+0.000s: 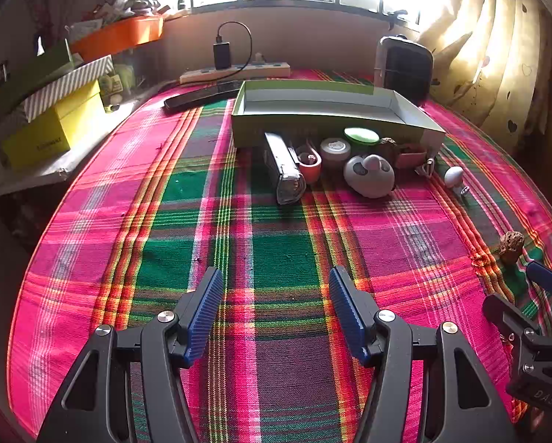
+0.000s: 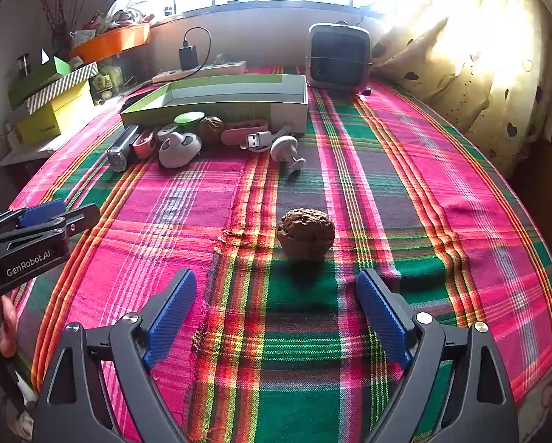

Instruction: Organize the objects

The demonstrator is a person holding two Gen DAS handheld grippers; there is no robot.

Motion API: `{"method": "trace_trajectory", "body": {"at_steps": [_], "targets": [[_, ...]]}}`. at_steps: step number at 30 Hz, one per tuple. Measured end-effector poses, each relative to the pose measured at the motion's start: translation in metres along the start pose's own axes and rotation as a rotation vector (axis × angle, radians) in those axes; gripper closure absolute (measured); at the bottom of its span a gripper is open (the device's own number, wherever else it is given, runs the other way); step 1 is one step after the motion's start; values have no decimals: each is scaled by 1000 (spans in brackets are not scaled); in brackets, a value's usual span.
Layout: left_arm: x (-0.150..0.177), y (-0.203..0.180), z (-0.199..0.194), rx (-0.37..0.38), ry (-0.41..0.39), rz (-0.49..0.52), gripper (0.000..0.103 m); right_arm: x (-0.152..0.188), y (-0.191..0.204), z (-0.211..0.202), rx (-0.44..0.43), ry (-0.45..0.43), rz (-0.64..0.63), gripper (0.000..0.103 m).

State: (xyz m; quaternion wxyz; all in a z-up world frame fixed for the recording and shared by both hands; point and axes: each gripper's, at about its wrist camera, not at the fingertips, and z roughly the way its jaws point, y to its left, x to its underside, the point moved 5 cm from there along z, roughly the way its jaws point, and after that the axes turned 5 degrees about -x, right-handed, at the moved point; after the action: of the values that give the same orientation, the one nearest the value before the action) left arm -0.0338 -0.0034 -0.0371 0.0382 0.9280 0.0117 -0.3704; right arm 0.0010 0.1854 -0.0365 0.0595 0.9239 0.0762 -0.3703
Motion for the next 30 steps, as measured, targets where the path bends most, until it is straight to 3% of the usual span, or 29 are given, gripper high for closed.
{"method": "trace_trajectory", "body": {"at_steps": [30], "targets": [[0,0,-1,0,-5,-6,44,-1,0,2,-4,-9,1,14]]}}
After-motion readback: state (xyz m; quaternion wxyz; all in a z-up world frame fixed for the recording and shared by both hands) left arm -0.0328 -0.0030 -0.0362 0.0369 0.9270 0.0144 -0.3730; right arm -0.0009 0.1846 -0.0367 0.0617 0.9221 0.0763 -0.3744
